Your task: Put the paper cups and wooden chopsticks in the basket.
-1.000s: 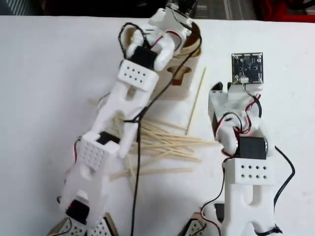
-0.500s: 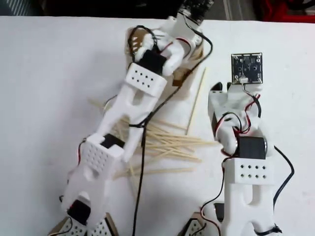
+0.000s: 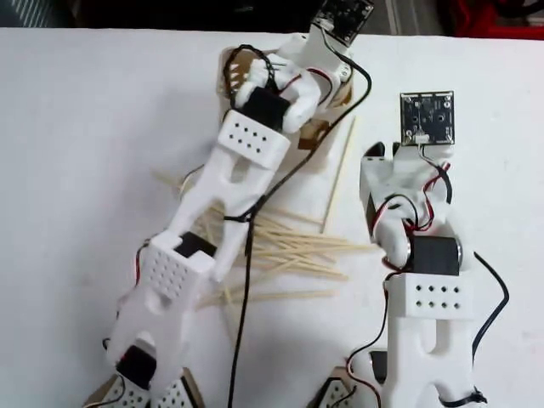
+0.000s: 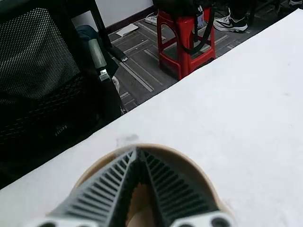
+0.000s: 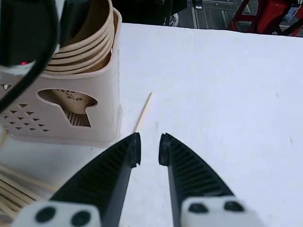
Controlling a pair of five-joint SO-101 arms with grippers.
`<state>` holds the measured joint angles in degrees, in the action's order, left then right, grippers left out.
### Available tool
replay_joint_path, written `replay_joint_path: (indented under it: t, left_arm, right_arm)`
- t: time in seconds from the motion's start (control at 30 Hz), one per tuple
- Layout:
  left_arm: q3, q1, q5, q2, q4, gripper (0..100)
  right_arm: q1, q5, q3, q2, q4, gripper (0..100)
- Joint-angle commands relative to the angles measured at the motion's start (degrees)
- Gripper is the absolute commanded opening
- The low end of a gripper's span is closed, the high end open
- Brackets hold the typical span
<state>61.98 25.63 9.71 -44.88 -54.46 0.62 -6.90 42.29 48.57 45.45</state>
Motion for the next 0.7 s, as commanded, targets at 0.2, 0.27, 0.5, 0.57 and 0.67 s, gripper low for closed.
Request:
replay_joint_path:
  t: [0.2,0.27,0.5,0.57,0.67]
  left_arm:
    - [0.4,1.6,-0.3,13.4,-6.2,2]
    - [0.4,1.1,-0.3,17.0,-7.9,2]
    - [0.4,-1.4,1.4,33.1,-16.0,2]
    - [0.4,-2.2,4.3,37.3,-20.1,2]
    - [0.1,-4.4,7.1,42.9,-27.0,2]
  right_arm:
    - [-0.7,0.1,-0.6,1.1,-1.2,7.7]
    - [-0.7,0.1,-0.6,1.0,-1.2,7.7]
    - [-0.6,0.1,-0.6,1.0,-1.2,7.7]
    - [-0.5,0.1,-0.6,1.0,-1.0,7.7]
    - [-0.5,0.1,-0.6,1.0,-0.9,7.7]
